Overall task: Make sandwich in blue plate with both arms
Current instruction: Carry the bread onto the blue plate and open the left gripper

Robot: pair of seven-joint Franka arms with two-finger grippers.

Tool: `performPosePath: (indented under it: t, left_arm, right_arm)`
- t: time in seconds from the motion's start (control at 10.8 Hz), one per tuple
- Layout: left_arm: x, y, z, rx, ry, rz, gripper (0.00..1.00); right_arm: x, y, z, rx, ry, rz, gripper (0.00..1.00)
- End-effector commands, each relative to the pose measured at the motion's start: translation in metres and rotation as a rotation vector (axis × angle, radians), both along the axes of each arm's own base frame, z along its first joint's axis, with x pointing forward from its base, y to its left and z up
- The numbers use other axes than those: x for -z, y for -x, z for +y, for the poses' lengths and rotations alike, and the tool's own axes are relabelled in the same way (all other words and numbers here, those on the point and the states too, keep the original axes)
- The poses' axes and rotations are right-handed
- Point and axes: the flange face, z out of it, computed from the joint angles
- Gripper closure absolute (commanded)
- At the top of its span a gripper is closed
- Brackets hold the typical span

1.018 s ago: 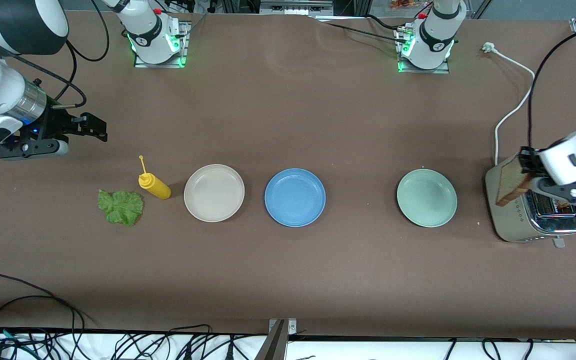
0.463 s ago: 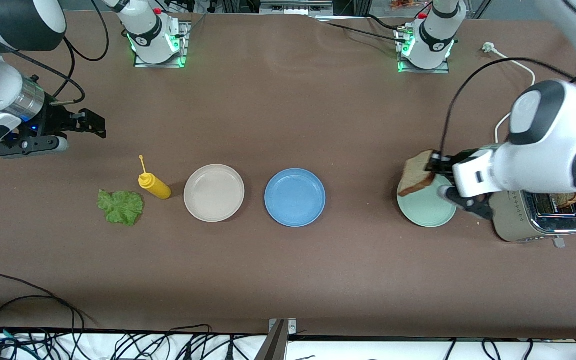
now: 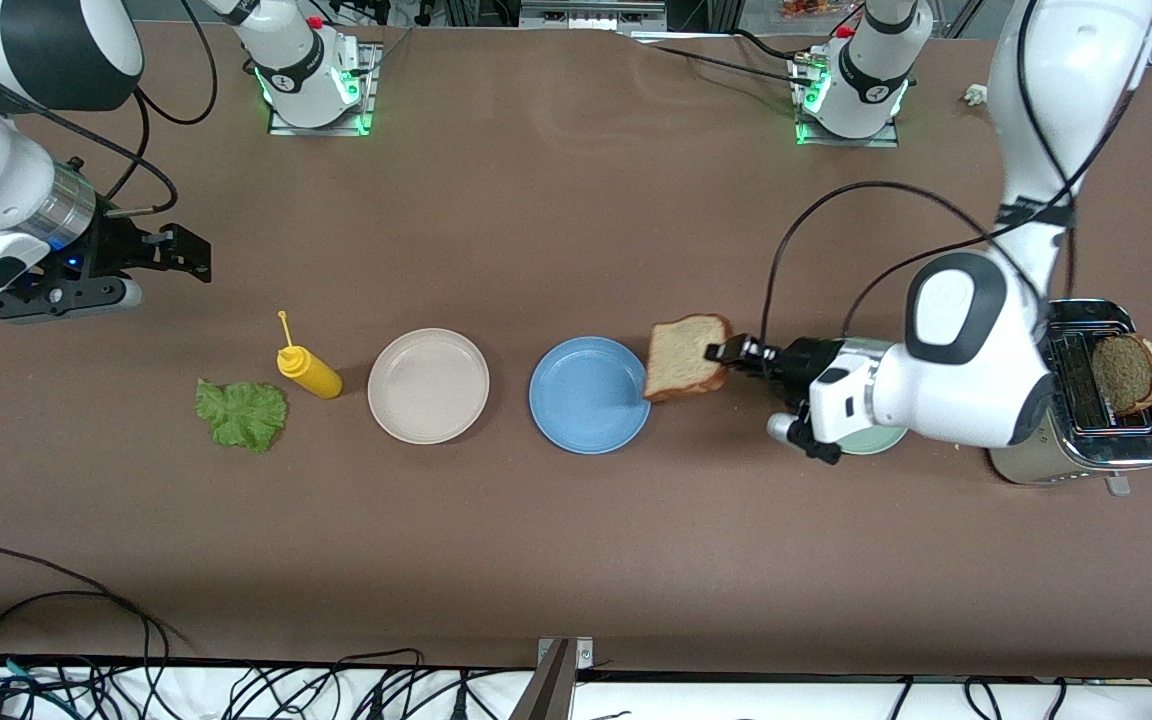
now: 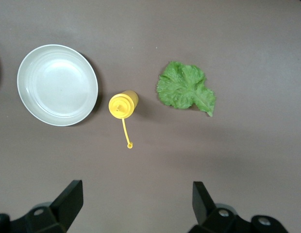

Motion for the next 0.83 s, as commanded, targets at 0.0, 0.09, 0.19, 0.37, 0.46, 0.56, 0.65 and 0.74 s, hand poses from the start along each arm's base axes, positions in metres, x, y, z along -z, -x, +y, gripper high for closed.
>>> performPosePath:
  t: [0.0, 0.09, 0.19, 0.37, 0.46, 0.56, 0.65, 0.74]
  left_arm:
    - [0.068, -0.015, -0.035, -0.116, 0.196, 0.027, 1.00]
    - [0.096, -0.014, -0.042, -0.129, 0.253, 0.022, 1.00]
    - [0.132, -0.011, -0.046, -0.113, 0.279, -0.005, 1.00]
    - [0.158, -0.005, -0.050, -0.117, 0.347, -0.021, 1.00]
    - [0.171, 0.002, -0.055, -0.105, 0.367, -0.023, 1.00]
    - [0.183, 0.010, -0.057, -0.090, 0.369, -0.018, 1.00]
    - [0.193, 0.014, -0.057, -0.081, 0.371, -0.019, 1.00]
    - [0.207, 0.017, -0.056, -0.084, 0.372, -0.004, 0.83]
  right_arm:
    - [-0.002, -0.001, 0.003, -0.016, 0.020, -0.006, 0.00]
    - [-0.001, -0.001, 0.004, -0.016, 0.020, -0.005, 0.00]
    - [-0.001, -0.001, 0.008, -0.021, 0.022, -0.007, 0.00]
    - [0.000, -0.001, 0.009, -0.021, 0.022, -0.005, 0.00]
    - [0.000, -0.001, 0.009, -0.021, 0.022, -0.004, 0.00]
    - [0.002, -0.001, 0.009, -0.021, 0.022, -0.001, 0.00]
    - [0.002, -0.001, 0.009, -0.021, 0.022, -0.001, 0.00]
    - [0.002, -0.001, 0.009, -0.021, 0.022, -0.001, 0.00]
